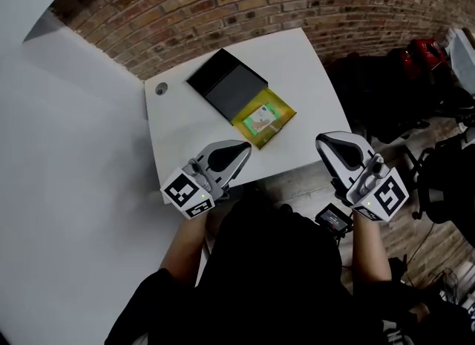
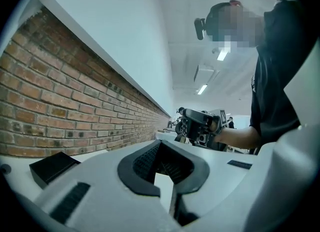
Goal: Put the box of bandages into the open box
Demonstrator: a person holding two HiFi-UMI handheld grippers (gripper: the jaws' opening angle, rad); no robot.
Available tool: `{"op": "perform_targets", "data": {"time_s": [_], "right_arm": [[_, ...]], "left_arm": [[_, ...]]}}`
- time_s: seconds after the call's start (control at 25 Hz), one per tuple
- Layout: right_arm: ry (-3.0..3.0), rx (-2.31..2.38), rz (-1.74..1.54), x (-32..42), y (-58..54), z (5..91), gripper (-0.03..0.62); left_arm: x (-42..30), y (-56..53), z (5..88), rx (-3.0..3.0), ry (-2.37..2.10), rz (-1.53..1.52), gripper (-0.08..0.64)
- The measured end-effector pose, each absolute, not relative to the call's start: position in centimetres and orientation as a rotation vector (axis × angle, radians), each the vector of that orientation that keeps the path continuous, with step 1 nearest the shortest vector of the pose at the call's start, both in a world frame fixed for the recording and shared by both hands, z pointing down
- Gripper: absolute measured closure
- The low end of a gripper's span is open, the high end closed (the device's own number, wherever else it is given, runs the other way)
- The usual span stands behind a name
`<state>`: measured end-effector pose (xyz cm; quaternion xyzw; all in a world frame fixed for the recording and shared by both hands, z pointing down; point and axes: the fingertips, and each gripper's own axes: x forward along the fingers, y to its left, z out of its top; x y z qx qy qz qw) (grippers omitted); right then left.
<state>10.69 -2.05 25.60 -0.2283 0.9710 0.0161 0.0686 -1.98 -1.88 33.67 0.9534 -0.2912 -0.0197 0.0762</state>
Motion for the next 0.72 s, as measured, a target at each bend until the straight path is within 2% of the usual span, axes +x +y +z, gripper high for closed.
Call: {"op": "perform_targets", "data": {"time_s": [0.28, 0.72], "right_arm": [[2.903, -0.634, 0.007, 15.5, 3.9, 26.5, 0.588], [2.883, -0.530, -0.104, 17.6, 10.5, 28.9, 0.588]], "left_arm": [[2.7, 4.4, 33.8, 2.852, -0.879, -0.042, 0.545], [5.6, 11.1, 33.7, 2.839, -0.879, -0.005, 0.545]]}}
